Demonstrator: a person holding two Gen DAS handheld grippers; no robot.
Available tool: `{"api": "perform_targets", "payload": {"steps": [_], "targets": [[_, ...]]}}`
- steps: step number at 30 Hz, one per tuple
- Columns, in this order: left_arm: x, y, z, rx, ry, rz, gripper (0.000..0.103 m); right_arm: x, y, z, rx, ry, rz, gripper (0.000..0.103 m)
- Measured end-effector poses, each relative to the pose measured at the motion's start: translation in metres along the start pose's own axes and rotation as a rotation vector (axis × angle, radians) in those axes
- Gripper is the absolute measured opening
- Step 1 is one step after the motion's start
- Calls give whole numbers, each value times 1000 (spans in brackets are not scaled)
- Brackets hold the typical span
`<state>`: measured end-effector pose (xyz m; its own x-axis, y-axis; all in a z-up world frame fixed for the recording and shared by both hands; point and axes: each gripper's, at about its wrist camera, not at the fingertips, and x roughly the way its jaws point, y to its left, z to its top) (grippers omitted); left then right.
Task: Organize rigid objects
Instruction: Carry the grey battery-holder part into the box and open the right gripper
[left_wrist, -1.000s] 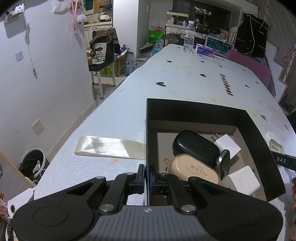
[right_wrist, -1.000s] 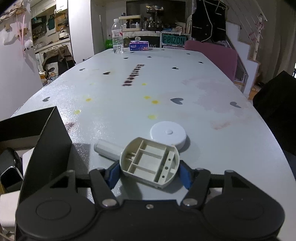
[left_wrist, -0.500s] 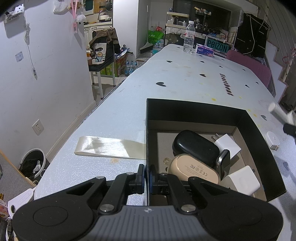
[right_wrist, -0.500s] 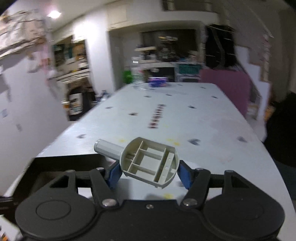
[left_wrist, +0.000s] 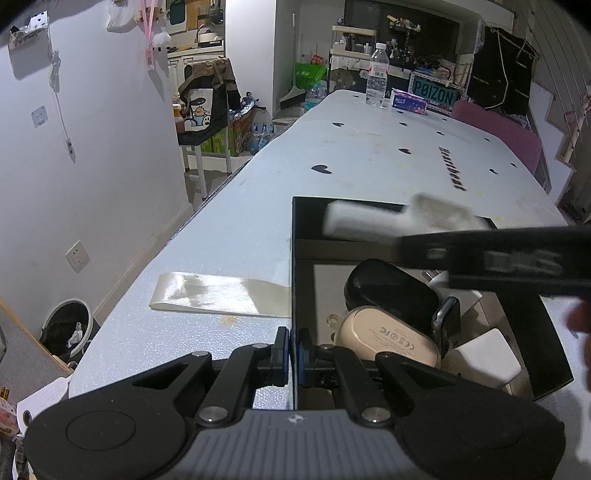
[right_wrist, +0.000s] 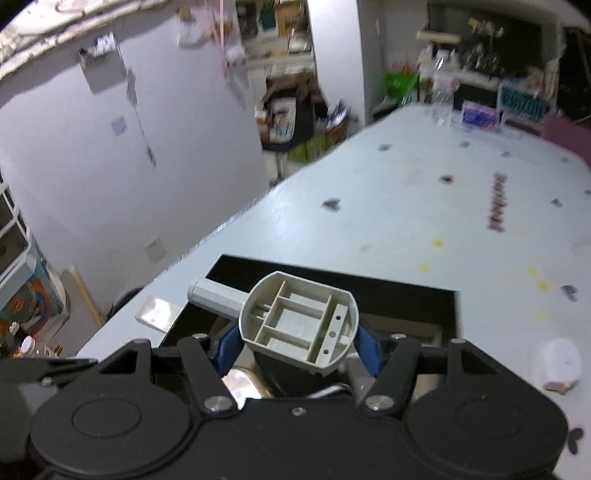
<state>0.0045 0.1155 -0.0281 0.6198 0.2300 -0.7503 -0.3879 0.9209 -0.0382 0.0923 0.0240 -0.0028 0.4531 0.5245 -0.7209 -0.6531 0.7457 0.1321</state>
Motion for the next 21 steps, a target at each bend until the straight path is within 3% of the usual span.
{"api": "perform_targets", "payload": {"steps": [3,7,21], "targets": [[-1,0,0,-1,-1,-2,4,8,3,2,0,11,-34,66],[-3,1,-1,-2,-1,-5,4,6,-3,4,24,2,-51,82],[-3,1,-1,-3,-1,-7,4,-28,-21,-11,65,34,-32,86]]}}
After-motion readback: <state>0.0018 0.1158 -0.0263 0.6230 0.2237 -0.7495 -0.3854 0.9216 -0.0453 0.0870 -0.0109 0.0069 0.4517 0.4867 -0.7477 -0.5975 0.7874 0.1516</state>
